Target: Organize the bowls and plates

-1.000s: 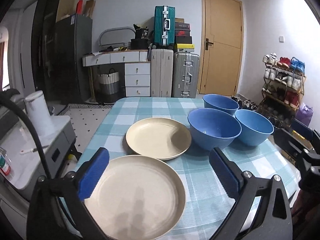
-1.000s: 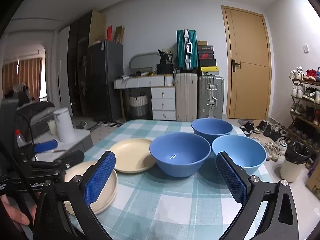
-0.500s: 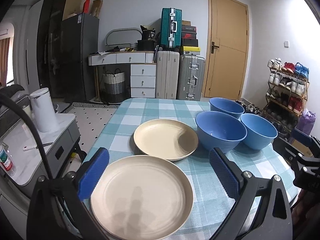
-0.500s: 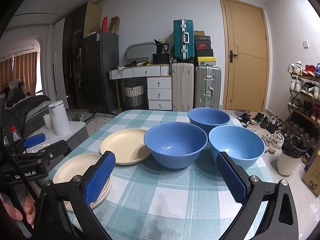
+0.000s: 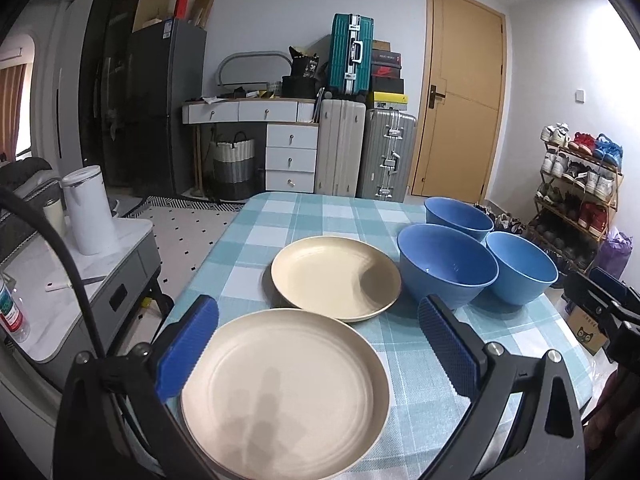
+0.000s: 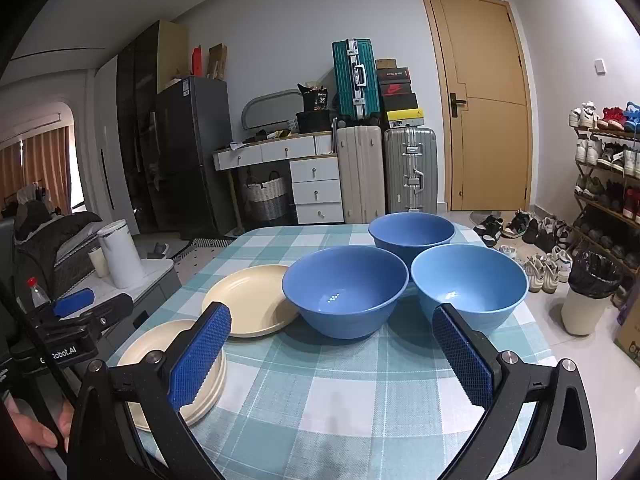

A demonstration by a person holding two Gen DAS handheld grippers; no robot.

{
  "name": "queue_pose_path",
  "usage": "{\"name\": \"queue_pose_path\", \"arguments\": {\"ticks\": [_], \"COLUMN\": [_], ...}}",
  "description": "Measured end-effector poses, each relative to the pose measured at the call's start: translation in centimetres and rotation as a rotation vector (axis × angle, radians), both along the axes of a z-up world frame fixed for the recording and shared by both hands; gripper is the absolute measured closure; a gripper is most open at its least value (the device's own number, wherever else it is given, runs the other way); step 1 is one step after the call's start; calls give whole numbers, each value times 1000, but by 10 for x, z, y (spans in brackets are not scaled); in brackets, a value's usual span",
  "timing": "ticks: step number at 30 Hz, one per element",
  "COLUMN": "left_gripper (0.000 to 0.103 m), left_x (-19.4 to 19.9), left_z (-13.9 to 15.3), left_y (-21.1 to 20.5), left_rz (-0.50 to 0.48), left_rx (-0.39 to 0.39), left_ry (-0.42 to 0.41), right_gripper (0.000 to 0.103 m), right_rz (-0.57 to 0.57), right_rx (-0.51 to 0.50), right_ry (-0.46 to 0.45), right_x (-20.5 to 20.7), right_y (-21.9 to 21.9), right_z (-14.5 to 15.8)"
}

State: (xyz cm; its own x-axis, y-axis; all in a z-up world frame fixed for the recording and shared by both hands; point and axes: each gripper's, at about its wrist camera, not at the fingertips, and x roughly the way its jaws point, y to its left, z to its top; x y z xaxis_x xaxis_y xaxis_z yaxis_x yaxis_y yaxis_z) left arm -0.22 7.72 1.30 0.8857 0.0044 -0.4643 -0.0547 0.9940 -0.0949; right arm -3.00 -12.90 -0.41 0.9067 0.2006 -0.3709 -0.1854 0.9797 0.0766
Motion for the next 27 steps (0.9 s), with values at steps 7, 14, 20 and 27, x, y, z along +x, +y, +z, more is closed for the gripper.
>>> {"name": "queue_pose_path", "arguments": {"ticks": [7, 14, 20, 27], "left_gripper": [2, 2, 2, 4], "left_x": [8, 46, 130, 217], "left_z": [-3, 1, 4, -33], "left_y": [6, 32, 47, 73], "left_rz": [15, 20, -10, 2], "left_rx": [-8, -86, -33, -120], "left_ry": [22, 103, 282, 535], "right_gripper": [1, 1, 1, 1], "right_rz": [20, 46, 72, 102], "right_rx": [-7, 4, 40, 114], "right_ry": [-13, 5, -15, 12], "right_x": [-3, -1, -6, -2], "right_y": [0, -2, -9, -23], "right_z": [2, 1, 3, 3]}}
